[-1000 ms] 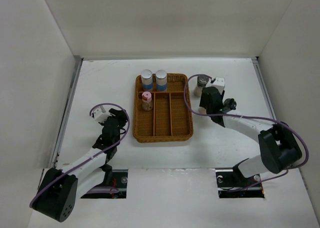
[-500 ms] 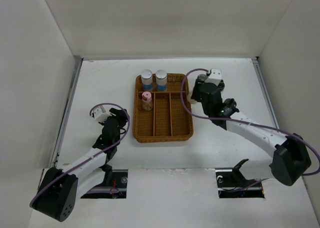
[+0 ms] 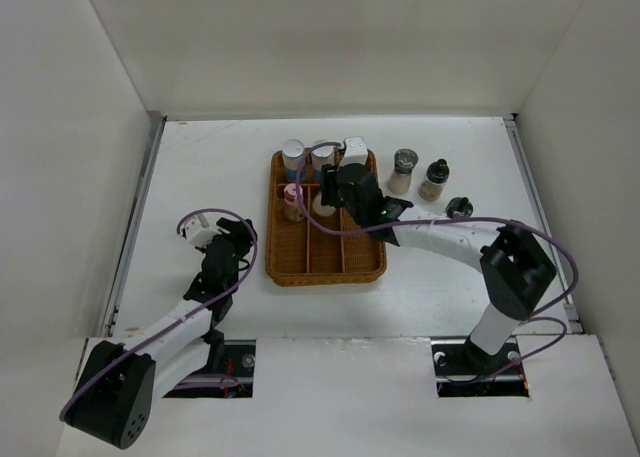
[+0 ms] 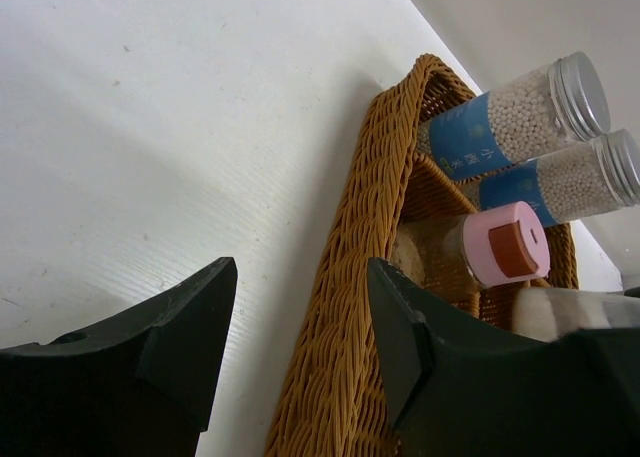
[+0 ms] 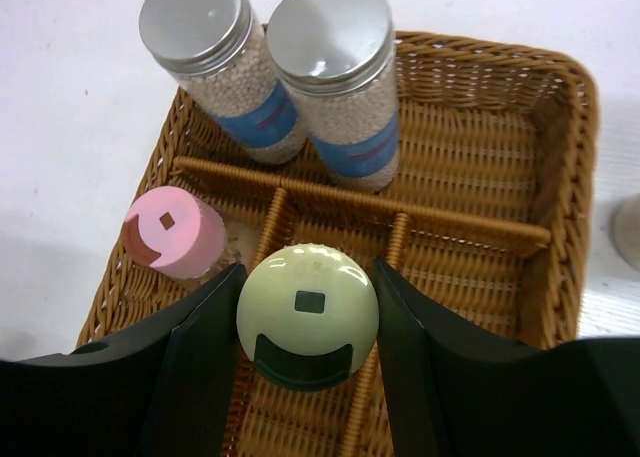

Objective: Organize the condiment bottles

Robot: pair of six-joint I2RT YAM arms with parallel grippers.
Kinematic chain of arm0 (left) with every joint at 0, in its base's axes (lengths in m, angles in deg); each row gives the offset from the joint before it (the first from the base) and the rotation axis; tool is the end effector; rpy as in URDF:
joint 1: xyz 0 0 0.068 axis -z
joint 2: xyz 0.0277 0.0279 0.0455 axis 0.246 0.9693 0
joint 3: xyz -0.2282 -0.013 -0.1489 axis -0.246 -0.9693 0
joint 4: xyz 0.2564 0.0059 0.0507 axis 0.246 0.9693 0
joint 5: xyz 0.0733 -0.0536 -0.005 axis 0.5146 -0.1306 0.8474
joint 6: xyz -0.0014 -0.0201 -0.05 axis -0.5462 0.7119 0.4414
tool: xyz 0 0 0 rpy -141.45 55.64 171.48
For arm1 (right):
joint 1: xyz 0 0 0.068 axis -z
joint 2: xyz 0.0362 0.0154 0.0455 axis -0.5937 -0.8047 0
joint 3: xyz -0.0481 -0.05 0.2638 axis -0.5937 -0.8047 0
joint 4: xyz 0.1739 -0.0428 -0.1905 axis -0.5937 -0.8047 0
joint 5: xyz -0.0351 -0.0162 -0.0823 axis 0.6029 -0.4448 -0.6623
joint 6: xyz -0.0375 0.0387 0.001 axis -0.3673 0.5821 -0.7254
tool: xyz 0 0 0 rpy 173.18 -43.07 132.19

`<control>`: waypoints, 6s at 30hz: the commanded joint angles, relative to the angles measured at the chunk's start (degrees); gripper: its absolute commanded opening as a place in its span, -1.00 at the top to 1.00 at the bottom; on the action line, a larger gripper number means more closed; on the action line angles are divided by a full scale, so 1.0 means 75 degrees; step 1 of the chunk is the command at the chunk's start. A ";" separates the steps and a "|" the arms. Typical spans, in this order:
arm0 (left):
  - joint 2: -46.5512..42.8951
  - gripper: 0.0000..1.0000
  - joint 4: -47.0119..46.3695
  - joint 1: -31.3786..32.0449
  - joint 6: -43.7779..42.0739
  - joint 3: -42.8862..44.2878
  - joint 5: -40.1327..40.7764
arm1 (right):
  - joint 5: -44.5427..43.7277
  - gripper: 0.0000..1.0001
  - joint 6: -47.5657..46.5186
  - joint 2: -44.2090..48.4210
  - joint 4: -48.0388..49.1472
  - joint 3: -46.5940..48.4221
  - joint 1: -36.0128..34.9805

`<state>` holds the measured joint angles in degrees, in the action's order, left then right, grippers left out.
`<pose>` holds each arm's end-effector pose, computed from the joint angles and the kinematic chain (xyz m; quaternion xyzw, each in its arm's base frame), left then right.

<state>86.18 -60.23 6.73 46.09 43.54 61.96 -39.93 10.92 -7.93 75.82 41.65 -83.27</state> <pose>0.1695 -0.0470 0.1647 -0.3364 0.7050 -0.1878 0.5955 0.2773 0.2735 0.2698 -0.0715 0.8146 0.1460 0.5568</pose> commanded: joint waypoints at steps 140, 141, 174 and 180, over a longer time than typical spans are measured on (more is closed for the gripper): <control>0.0903 -0.23 -0.1042 0.0268 0.0204 0.0092 -0.0620 | -0.3034 -0.99 0.1386 0.4268 -0.1154 -0.4021 0.3498; 0.0856 -0.23 -0.1042 0.0268 0.0204 0.0091 -0.0620 | -0.2892 -0.99 0.1433 0.4151 -0.1072 -0.4021 0.3592; 0.0738 -0.22 -0.1031 0.0139 0.0169 0.0045 -0.0574 | -0.2072 -0.09 -0.0032 0.3788 -0.0182 -0.2276 -0.0308; 0.0715 -0.22 -0.0984 0.0057 0.0145 0.0033 -0.0562 | -0.1075 -0.10 -0.0137 0.2195 0.0907 -0.1338 -0.1293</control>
<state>92.52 -64.84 7.71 47.21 43.50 57.28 -52.19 11.02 11.80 74.29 27.36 -90.81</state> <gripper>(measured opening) 0.611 0.730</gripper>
